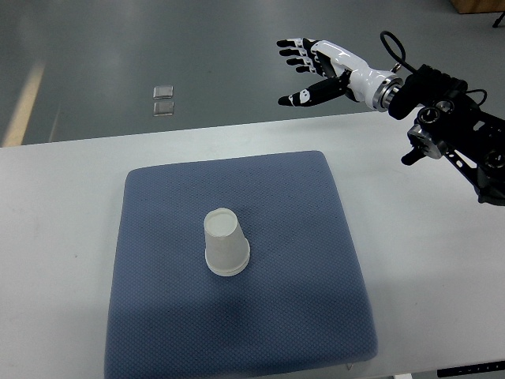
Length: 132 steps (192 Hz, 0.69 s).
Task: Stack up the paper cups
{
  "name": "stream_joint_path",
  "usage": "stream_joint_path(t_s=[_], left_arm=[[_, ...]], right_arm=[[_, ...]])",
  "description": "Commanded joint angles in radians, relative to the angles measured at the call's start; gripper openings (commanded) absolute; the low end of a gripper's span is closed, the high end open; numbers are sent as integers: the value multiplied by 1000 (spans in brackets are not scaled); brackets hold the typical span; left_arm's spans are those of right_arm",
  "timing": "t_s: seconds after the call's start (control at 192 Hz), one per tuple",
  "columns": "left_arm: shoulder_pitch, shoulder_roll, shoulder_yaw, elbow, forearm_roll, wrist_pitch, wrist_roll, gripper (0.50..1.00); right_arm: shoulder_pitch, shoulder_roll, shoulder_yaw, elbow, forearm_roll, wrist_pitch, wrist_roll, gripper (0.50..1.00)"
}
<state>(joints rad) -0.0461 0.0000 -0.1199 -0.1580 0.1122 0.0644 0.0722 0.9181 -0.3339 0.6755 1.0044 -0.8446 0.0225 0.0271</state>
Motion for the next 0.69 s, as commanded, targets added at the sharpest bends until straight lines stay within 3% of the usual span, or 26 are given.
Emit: stream_joint_path(t_s=[0.0, 0.224, 0.365, 0.682], left_arm=[[0, 0, 0, 0, 0, 0, 0, 1000], [0, 0, 0, 0, 0, 0, 0, 1000], [0, 0, 0, 0, 0, 0, 0, 1000], [0, 0, 0, 0, 0, 0, 0, 1000]], right_arm=[[-27, 27, 1, -35, 136, -104, -4, 901], [-97, 122, 147, -81, 338, -294, -58, 899], [-143, 165, 167, -81, 335, -375, -50, 913], [-166, 177, 167, -81, 331, -383, -44, 924]])
